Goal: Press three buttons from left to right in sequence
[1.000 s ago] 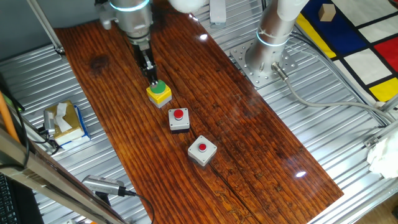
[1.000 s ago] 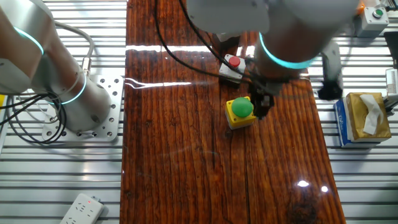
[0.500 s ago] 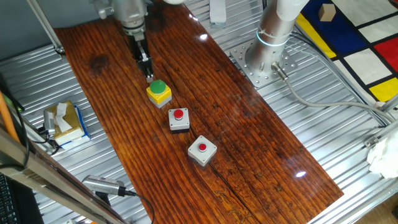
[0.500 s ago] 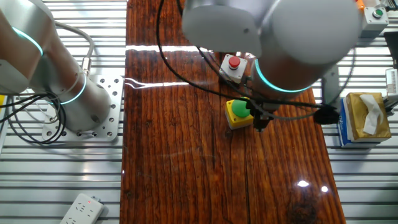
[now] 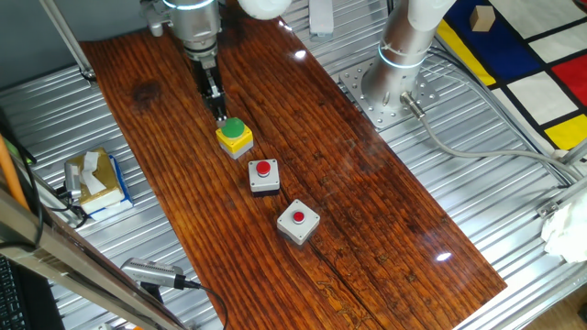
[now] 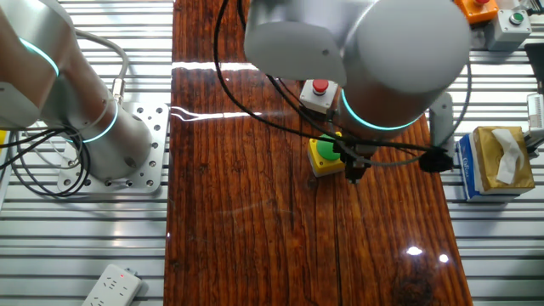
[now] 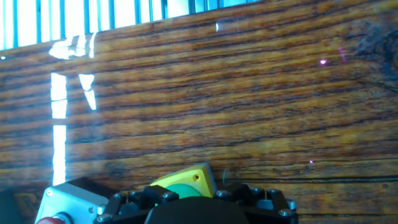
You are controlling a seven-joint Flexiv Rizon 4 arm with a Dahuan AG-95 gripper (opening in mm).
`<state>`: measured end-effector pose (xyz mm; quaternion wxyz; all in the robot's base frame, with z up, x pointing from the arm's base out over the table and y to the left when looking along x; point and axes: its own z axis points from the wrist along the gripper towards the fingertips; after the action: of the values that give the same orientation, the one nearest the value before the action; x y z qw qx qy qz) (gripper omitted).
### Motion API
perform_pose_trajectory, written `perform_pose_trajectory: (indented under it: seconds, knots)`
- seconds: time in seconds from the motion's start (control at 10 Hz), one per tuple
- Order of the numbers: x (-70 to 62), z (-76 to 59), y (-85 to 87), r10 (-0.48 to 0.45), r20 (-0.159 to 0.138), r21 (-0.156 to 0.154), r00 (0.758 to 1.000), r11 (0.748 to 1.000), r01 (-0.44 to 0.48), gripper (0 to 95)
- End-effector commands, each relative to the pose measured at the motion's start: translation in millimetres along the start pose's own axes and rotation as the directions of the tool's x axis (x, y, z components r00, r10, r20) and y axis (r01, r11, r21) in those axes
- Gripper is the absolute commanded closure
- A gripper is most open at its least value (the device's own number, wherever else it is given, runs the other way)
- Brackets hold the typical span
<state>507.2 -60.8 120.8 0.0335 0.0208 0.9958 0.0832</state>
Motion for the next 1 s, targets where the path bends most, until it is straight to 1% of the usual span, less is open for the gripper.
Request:
perform_pose_trajectory:
  seconds: [0.1,0.3,0.5,0.9,1.0]
  knots:
    - [0.2,-0.6,-1.0,-0.002,-0.001,-0.014,1.0,1.0,0.002,19.0]
    - [0.4,0.3,-3.3,-0.011,0.002,-0.023,1.0,1.0,0.011,19.0]
    - [0.5,0.4,-6.9,-0.037,-0.002,-0.045,0.999,0.998,0.037,19.0]
    - [1.8,6.6,-7.6,-0.029,0.005,-0.029,1.0,0.999,0.03,19.0]
    - [2.5,9.5,-7.8,-0.026,0.004,-0.01,1.0,1.0,0.026,19.0]
